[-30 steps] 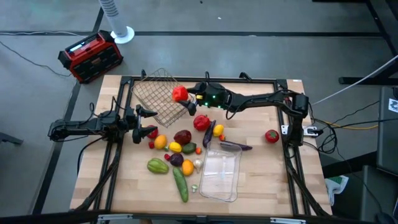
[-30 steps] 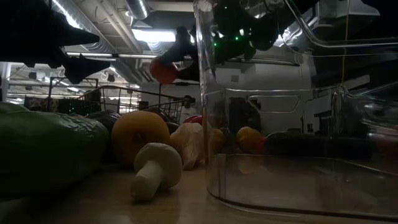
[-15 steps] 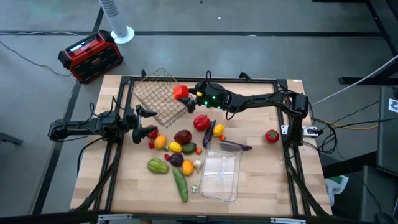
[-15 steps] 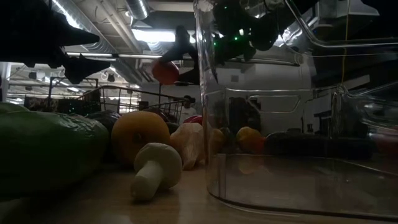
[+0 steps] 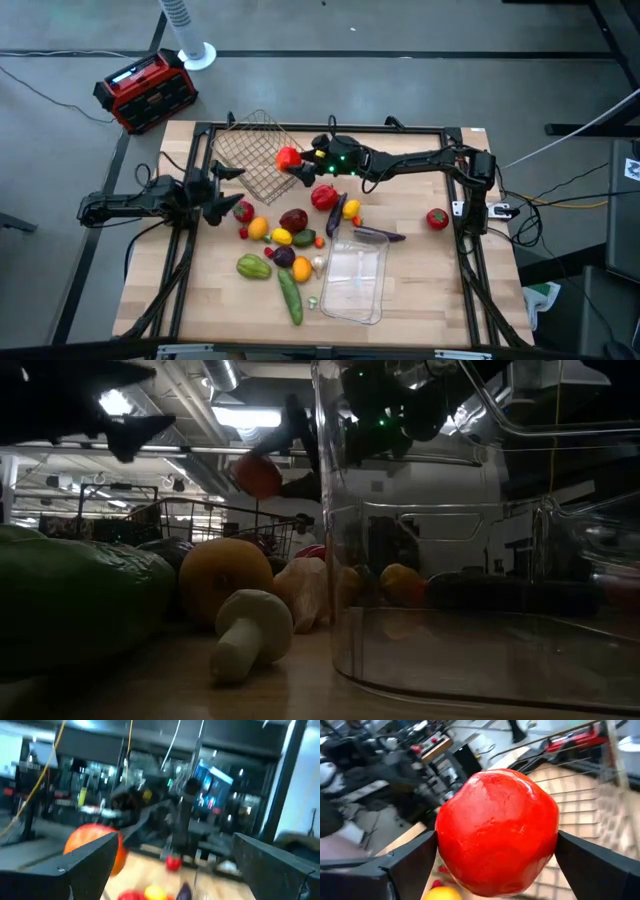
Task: Sort produce into baskets
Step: Put the red apple into the wire basket
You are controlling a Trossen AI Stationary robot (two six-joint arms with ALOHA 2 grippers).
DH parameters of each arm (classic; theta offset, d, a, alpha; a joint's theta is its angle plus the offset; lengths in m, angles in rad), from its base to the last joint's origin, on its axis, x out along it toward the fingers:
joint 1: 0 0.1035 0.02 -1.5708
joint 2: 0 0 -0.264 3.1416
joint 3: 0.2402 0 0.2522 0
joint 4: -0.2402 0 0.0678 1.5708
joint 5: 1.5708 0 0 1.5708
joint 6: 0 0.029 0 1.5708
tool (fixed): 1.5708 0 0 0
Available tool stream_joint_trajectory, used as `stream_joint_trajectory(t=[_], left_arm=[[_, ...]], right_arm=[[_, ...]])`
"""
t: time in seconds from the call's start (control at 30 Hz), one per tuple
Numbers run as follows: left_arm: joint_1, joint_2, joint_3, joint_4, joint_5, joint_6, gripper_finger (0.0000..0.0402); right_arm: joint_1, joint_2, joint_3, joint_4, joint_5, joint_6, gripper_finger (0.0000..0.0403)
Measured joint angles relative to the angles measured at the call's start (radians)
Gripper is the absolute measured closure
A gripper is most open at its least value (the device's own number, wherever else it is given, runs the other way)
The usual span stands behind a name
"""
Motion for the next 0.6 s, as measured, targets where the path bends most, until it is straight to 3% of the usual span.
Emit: stream_joint_trajectory(t=[0.17, 0.33, 0.6], left_arm=[[0.0, 0.002, 0.0, 0.135, 0.0, -0.012, 0.0015], [0.0, 0.003, 0.0, 0.165, -0.002, -0.008, 0.0015], [0.0, 0.107, 0.001, 0.18, -0.206, -0.052, 0.0015]], right_arm=[[0.0, 0.0, 0.0, 0.001, 0.036, 0.0, 0.0017], [0.0, 0.0, 0.0, 0.0, 0.026, 0.0, 0.0017], [0.0, 0.0, 0.0, 0.0, 0.026, 0.0, 0.0017]])
